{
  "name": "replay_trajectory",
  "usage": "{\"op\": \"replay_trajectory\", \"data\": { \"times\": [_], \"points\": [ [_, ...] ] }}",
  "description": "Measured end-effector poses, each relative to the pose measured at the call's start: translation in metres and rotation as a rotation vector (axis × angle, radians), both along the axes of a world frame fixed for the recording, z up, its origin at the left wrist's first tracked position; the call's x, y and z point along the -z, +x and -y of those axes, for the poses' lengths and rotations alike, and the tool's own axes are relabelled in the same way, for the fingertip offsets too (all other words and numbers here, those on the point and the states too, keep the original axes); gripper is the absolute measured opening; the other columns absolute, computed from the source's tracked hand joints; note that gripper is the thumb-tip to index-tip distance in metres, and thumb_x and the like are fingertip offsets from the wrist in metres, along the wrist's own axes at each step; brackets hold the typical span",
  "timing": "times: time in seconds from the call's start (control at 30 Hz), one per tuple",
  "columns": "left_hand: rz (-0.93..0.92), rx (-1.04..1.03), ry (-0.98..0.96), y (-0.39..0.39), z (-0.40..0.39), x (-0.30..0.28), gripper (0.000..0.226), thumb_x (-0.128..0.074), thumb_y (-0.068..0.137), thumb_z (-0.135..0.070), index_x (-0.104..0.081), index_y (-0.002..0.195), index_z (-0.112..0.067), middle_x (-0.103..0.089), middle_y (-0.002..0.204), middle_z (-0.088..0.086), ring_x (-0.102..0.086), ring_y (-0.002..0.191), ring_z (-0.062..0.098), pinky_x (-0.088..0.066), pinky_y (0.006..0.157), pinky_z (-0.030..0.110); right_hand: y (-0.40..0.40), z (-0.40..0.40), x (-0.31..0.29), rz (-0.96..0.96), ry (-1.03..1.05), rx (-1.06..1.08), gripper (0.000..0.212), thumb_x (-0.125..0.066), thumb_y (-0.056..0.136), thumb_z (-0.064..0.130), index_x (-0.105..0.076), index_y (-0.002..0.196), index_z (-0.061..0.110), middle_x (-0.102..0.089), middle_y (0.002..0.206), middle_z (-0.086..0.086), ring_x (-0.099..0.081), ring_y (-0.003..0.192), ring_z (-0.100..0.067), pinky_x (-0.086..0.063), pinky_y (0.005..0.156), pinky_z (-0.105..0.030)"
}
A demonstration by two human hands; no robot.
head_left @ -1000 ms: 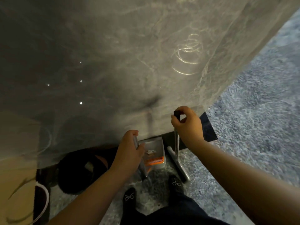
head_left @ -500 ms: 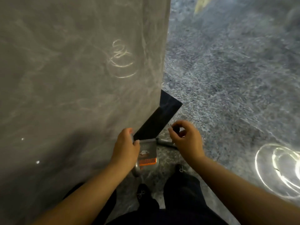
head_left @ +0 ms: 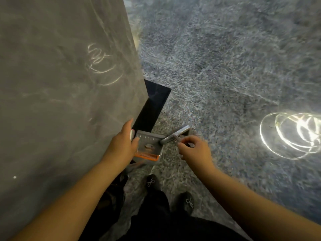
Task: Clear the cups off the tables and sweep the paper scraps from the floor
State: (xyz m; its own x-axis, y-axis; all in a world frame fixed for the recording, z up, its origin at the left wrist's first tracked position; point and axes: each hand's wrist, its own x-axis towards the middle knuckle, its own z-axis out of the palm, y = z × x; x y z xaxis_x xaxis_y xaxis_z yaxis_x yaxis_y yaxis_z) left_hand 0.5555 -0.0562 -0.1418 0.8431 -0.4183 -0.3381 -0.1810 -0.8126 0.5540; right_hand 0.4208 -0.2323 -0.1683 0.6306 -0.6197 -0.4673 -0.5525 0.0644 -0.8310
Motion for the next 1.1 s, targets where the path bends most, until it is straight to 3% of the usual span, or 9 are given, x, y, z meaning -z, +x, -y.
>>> {"op": "replay_trajectory", "data": {
  "times": [0.17,0.33,0.43,0.53,0.67,0.73,0.87,1.0,1.1],
  "points": [
    [-0.01,0.095,-0.051,-0.029,0.0,0.003,0.063,-0.054,0.099,-0.026,-0.022,0.152,-0.033,-0.058,0.129,0.012,-0.064,0.095,0.028,-0.053,0.08,0.036,-0.043,-0.01,0.007,-0.054,0.151,0.088,0.01,-0.066,0.083,0.022,-0.068,0.077,0.029,-0.068,0.087,0.007,-0.066,0.068,-0.012,-0.059,0.064,-0.031],
    [0.021,0.172,-0.057,-0.026,-0.004,0.007,0.06,-0.053,0.098,-0.029,-0.025,0.151,-0.033,-0.06,0.127,0.013,-0.064,0.097,0.031,-0.048,0.079,0.032,-0.054,-0.02,0.017,-0.119,0.284,0.143,0.009,-0.066,0.083,0.019,-0.071,0.088,0.025,-0.07,0.078,0.003,-0.065,0.07,-0.012,-0.056,0.069,-0.028],
    [0.035,0.204,-0.056,-0.017,-0.006,0.007,0.059,-0.053,0.097,-0.031,-0.026,0.15,-0.034,-0.06,0.127,0.012,-0.064,0.099,0.031,-0.049,0.084,0.035,-0.056,-0.031,0.026,-0.142,0.412,0.186,0.03,-0.066,0.081,0.009,-0.068,0.111,0.01,-0.069,0.084,-0.004,-0.064,0.074,-0.016,-0.056,0.077,-0.031],
    [0.013,0.224,-0.086,-0.01,-0.007,0.008,0.057,-0.053,0.097,-0.03,-0.028,0.148,-0.036,-0.06,0.117,0.004,-0.063,0.091,0.027,-0.053,0.084,0.04,-0.06,-0.046,0.035,-0.172,0.56,0.206,0.041,-0.064,0.083,-0.001,-0.059,0.123,0.004,-0.065,0.085,-0.01,-0.061,0.069,-0.018,-0.053,0.061,-0.025],
    [-0.003,0.257,-0.136,-0.008,-0.01,0.014,0.054,-0.053,0.096,-0.028,-0.031,0.144,-0.037,-0.056,0.098,-0.013,-0.064,0.061,0.013,-0.052,0.055,0.022,-0.061,-0.058,0.054,-0.153,0.72,0.308,0.045,-0.062,0.082,-0.011,-0.056,0.124,0.002,-0.061,0.109,-0.02,-0.064,0.069,-0.021,-0.055,0.056,-0.022],
    [-0.055,0.259,-0.165,-0.01,-0.011,0.015,0.052,-0.053,0.098,-0.026,-0.03,0.141,-0.042,-0.054,0.099,-0.016,-0.065,0.058,0.008,-0.046,0.044,0.015,-0.059,-0.063,0.067,-0.162,0.781,0.331,0.047,-0.059,0.082,-0.012,-0.056,0.125,0.007,-0.06,0.107,-0.02,-0.062,0.061,-0.019,-0.052,0.052,-0.024],
    [-0.104,0.246,-0.216,-0.019,-0.008,0.015,0.05,-0.054,0.098,-0.026,-0.031,0.136,-0.049,-0.056,0.098,-0.015,-0.064,0.052,0.011,-0.047,0.043,0.015,-0.054,-0.071,0.092,-0.243,0.757,0.313,0.043,-0.052,0.09,-0.004,-0.051,0.128,0.014,-0.06,0.075,-0.011,-0.052,0.047,-0.013,-0.041,0.044,-0.024],
    [-0.114,0.211,-0.225,-0.024,-0.007,0.015,0.049,-0.054,0.098,-0.028,-0.031,0.137,-0.046,-0.057,0.092,-0.015,-0.063,0.058,0.007,-0.045,0.042,0.015,-0.056,-0.075,0.102,-0.289,0.666,0.322,0.055,-0.057,0.092,0.007,-0.038,0.14,0.023,-0.054,0.093,-0.009,-0.051,0.057,-0.015,-0.04,0.039,-0.019],
    [-0.092,0.247,-0.19,-0.016,-0.004,0.014,0.044,-0.056,0.097,-0.031,-0.038,0.134,-0.045,-0.059,0.091,-0.013,-0.061,0.065,0.008,-0.046,0.054,0.019,-0.065,-0.072,0.092,-0.27,0.621,0.326,0.051,-0.058,0.091,0.01,-0.041,0.136,0.027,-0.056,0.087,-0.005,-0.053,0.056,-0.013,-0.04,0.038,-0.017]
  ]
}}
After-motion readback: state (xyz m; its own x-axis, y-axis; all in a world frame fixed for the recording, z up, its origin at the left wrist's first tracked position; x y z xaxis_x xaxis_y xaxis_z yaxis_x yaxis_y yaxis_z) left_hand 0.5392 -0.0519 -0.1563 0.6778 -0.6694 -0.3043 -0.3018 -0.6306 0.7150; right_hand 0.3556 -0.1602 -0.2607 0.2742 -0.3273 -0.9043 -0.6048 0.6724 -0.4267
